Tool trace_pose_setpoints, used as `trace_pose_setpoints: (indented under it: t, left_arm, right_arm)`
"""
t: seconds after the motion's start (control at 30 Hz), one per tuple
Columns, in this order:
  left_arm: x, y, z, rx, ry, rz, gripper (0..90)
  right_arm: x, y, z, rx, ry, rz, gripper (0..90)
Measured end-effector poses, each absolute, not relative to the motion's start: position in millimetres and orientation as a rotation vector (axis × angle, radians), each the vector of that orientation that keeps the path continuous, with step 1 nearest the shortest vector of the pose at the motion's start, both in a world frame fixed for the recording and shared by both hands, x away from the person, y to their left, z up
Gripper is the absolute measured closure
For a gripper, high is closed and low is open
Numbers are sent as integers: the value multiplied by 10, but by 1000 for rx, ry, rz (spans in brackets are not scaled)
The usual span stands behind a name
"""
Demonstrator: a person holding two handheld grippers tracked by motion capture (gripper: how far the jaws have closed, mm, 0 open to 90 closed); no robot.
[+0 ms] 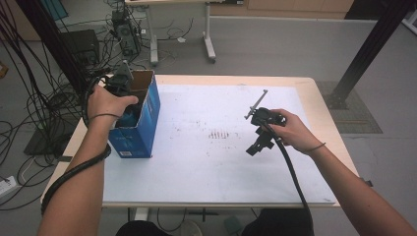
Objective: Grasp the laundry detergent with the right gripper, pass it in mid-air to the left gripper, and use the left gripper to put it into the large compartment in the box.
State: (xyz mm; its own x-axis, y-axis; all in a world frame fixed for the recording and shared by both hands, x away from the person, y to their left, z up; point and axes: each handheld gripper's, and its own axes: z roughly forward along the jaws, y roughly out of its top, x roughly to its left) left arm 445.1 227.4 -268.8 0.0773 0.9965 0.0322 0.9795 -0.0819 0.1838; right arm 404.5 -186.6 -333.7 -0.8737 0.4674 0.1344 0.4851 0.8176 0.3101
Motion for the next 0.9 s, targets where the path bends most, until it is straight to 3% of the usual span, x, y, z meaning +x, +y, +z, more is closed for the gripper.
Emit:
trace_pose_setpoints:
  t: [0.9]
  left_arm:
    - [4451,2284,-2696,2212,2048,222,375]
  right_arm:
    - [4048,-1865,-3343,-776,-2945,-518,44]
